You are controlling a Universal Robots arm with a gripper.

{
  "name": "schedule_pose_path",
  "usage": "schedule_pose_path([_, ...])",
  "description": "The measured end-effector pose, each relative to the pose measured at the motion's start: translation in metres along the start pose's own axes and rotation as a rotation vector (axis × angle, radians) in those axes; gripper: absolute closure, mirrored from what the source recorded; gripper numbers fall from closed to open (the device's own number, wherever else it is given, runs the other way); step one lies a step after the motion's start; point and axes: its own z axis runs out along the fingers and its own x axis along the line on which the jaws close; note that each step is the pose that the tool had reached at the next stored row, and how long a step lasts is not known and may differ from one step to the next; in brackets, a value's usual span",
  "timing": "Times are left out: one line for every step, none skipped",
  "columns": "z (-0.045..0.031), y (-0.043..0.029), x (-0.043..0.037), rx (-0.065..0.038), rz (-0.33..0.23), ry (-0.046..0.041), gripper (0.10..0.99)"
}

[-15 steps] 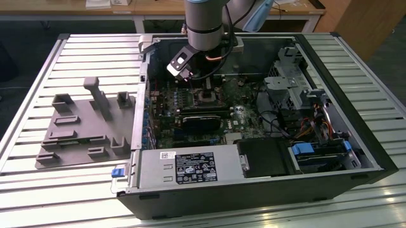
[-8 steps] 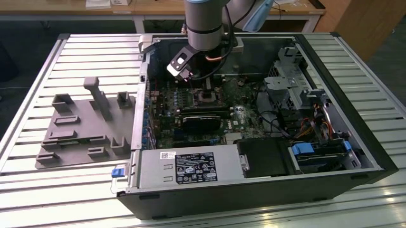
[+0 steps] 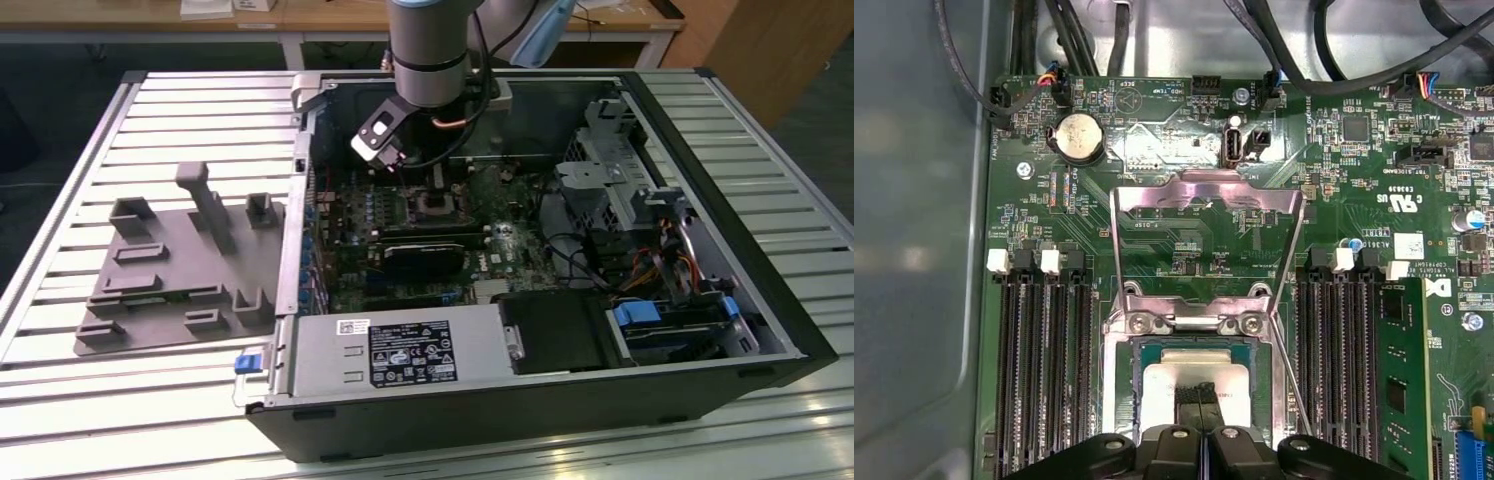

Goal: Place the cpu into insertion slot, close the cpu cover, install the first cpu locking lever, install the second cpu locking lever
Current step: 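Place the cpu into insertion slot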

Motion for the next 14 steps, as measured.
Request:
schedule_pose_path([-0.0005,0.0001,0.0001,-0.001,0.000,0.0007,0.980])
schedule_pose_path([-0.0013,0.0003,0.0003,-0.002,0.000,0.0019,0.980])
schedule_pose_path([-0.0027,0.0004,0.0004,-0.002,0.000,0.0019,0.980])
schedule_pose_path([-0.0053,0.0005,0.0001,-0.001,0.000,0.0002,0.980])
schedule_pose_path([-0.0075,0.0006,0.0000,-0.001,0.000,0.0001,0.980])
schedule_pose_path([-0.0097,0.0008,0.0000,-0.001,0.000,0.0001,0.980])
schedule_pose_path([-0.0120,0.0010,-0.0001,-0.001,0.000,0.0000,0.980])
schedule_pose_path([-0.0146,0.0013,-0.0001,-0.001,0.000,0.0000,0.980])
schedule_pose_path([-0.0173,0.0015,-0.0001,-0.001,0.000,-0.0002,0.980])
schedule_pose_path([-0.0202,0.0018,-0.0002,-0.001,0.000,-0.0002,0.980])
schedule_pose_path([-0.0234,0.0021,-0.0002,-0.001,0.000,0.0000,0.980])
schedule_pose_path([-0.0261,0.0023,-0.0002,-0.001,0.000,-0.0002,0.980])
schedule_pose_path([-0.0289,0.0026,-0.0003,-0.002,0.000,-0.0001,0.980])
schedule_pose_path([-0.0321,0.0029,-0.0003,-0.002,0.000,-0.0002,0.980])
